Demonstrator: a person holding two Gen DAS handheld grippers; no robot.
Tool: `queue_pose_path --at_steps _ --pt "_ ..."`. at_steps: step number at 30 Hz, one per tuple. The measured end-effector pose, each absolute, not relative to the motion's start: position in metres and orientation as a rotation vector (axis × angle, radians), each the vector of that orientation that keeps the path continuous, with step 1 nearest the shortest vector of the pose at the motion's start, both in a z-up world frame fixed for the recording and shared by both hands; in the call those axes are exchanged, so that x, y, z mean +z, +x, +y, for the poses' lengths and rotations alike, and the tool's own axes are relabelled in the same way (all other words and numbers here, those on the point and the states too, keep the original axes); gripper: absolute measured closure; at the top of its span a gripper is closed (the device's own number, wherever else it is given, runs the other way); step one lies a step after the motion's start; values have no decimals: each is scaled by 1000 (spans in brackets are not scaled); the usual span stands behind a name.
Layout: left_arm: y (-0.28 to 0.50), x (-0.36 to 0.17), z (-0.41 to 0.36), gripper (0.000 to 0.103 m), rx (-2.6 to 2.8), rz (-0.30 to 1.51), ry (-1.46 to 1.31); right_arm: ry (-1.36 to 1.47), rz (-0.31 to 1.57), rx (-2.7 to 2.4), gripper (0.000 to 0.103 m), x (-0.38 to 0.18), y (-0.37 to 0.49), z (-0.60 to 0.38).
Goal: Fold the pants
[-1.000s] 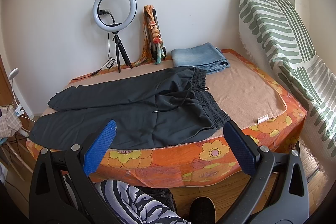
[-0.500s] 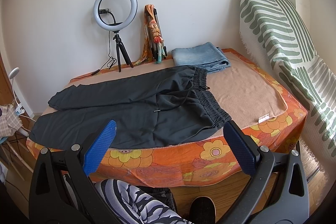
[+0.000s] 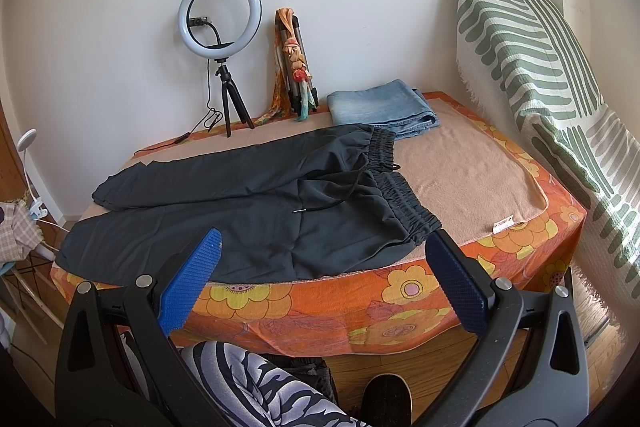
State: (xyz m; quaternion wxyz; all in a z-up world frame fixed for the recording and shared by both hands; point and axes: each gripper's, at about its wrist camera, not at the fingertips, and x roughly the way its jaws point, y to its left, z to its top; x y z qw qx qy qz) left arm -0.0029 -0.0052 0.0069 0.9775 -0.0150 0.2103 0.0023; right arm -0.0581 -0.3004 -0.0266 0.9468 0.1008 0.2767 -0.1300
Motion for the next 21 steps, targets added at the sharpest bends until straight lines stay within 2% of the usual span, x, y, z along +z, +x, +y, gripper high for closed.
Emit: queue_pose_path --at_steps 14,21 --pt "15 -5 10 0 63 450 -19 200 558 -253 0 -33 -49 -297" --pt "42 -13 33 0 62 493 3 168 553 -180 0 -17 -20 -296"
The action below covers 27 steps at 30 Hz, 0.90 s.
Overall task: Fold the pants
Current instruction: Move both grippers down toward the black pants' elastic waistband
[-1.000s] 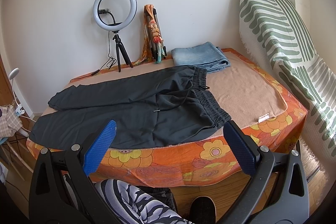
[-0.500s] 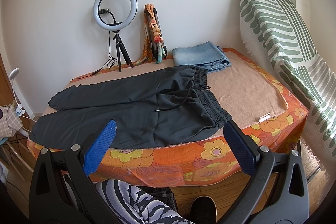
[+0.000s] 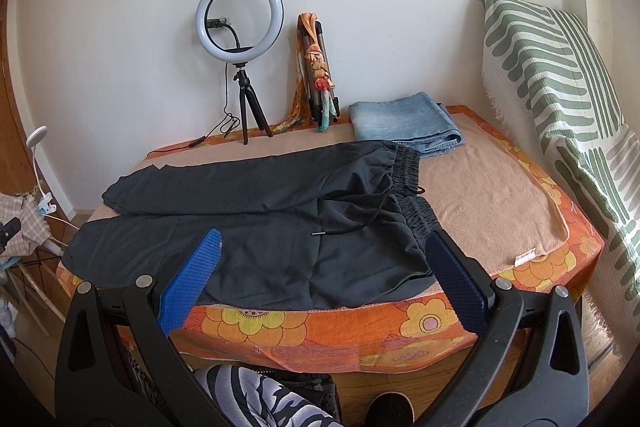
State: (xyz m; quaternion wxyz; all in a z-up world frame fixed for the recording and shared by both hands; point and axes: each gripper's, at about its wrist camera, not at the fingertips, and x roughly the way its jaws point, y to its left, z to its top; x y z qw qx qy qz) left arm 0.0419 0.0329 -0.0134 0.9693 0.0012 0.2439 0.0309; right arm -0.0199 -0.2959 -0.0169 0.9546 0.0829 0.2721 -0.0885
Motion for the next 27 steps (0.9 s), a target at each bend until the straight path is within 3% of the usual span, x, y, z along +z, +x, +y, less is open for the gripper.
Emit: queue_pose_path --at_steps 19,27 --pt "192 -28 136 1 6 644 -33 132 637 67 0 16 140 -282" --pt "300 -43 167 13 -28 772 -85 47 742 169 0 8 241 -264"
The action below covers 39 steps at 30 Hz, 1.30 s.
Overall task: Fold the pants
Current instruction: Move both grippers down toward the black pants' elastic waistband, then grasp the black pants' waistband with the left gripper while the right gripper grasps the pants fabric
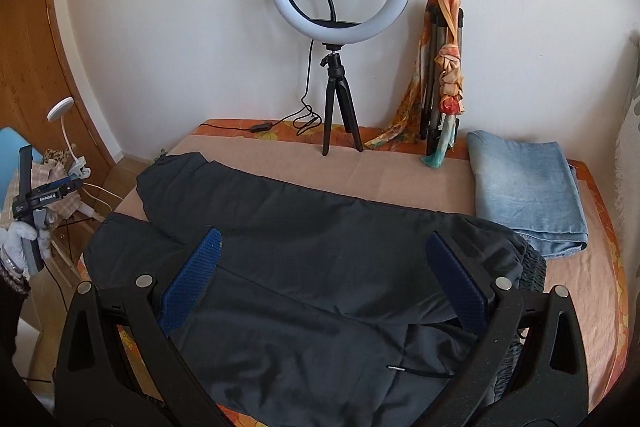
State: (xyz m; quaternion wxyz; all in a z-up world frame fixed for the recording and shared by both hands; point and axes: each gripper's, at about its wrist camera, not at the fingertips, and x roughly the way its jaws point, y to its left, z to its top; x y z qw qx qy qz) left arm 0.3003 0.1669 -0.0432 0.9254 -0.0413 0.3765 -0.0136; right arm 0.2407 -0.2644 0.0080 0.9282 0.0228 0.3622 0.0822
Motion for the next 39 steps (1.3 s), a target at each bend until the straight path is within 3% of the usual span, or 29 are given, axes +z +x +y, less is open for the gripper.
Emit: queue_pose_path --at_steps 2,17,29,33,37,39 --pt "327 -49 172 17 -27 807 -93 24 768 204 0 2 264 -258" --pt "496 -118 202 19 55 971 -171 -59 933 362 0 -101 411 -217" --pt "552 -172 204 20 167 1056 -96 -158 1044 408 0 -184 490 -201" --pt "557 -181 204 37 158 1069 -111 -133 1083 432 0 -198 501 -205" --pt "556 -182 199 46 155 1031 -93 -144 1118 453 0 -206 502 -204" --pt "556 -181 197 61 157 1021 -73 -164 1115 462 0 -205 501 -203"
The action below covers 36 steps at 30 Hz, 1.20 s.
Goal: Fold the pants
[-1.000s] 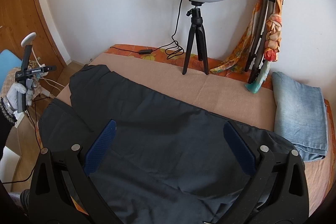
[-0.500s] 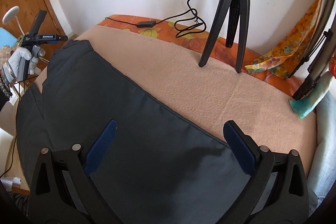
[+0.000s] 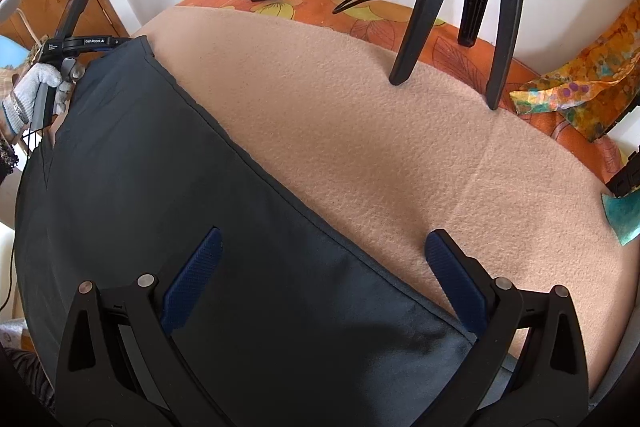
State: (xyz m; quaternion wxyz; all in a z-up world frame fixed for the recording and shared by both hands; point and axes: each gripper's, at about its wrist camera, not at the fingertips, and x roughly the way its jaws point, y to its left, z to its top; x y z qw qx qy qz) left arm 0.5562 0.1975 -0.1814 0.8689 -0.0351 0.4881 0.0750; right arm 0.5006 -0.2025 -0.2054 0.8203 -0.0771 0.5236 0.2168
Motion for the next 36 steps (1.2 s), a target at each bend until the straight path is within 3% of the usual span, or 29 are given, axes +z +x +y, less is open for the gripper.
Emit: queue_pose_path --at_steps 2,5,8,10,13,23,30,36 --pt "557 -181 194 73 157 1015 -36 -191 1116 465 0 -206 499 -200" --pt "554 -180 193 78 128 1003 -20 -248 1114 445 2 -208 495 -193" --pt "551 -179 195 80 104 986 -25 -264 1093 458 21 -203 487 -187" --pt "548 -178 196 81 87 977 -41 -262 1087 470 55 -199 481 -184" --pt "544 -172 201 83 73 949 -54 -296 1088 452 95 -195 477 -175" --pt "503 -126 229 86 57 815 -165 -238 995 419 100 -135 448 -174" --pt "437 -91 247 87 18 722 -215 -214 935 449 100 -75 380 -174" --pt "366 -89 257 87 -15 678 -251 -234 931 479 100 -56 313 -158"
